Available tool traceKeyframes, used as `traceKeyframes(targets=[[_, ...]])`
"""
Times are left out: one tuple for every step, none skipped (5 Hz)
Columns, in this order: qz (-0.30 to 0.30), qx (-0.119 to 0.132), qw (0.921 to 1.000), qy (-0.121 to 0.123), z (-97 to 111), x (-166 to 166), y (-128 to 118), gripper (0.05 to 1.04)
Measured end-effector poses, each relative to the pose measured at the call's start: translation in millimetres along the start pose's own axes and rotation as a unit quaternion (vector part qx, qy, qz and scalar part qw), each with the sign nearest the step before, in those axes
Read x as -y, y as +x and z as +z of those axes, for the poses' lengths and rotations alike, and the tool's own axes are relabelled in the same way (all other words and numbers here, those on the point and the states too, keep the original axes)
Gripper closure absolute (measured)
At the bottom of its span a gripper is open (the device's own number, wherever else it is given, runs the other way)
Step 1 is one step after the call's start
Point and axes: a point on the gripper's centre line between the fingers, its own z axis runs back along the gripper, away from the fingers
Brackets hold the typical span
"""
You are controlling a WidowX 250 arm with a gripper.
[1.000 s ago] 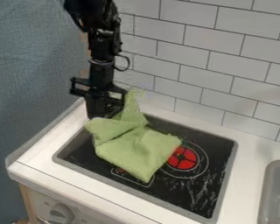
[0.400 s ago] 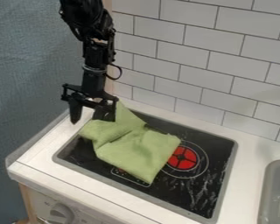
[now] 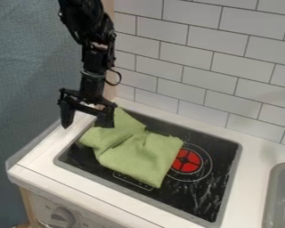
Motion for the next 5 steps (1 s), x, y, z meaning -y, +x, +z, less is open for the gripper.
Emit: traceKeyframes(targets=[[0.005, 0.023, 0.9997, 0.001, 19.6, -4.1, -10.6, 0.083], [0.014, 0.056, 0.9983, 0.008, 44.8, -9.7, -27.1, 0.084], [0.014, 0.1, 0.9949, 0.008, 69.3, -13.3, -41.4, 0.084], [0.002, 0.118, 0.993, 0.01, 73.2, -13.6, -43.4, 0.084], [0.003, 0.118, 0.993, 0.011, 73.1, -14.3, -43.4, 0.084]])
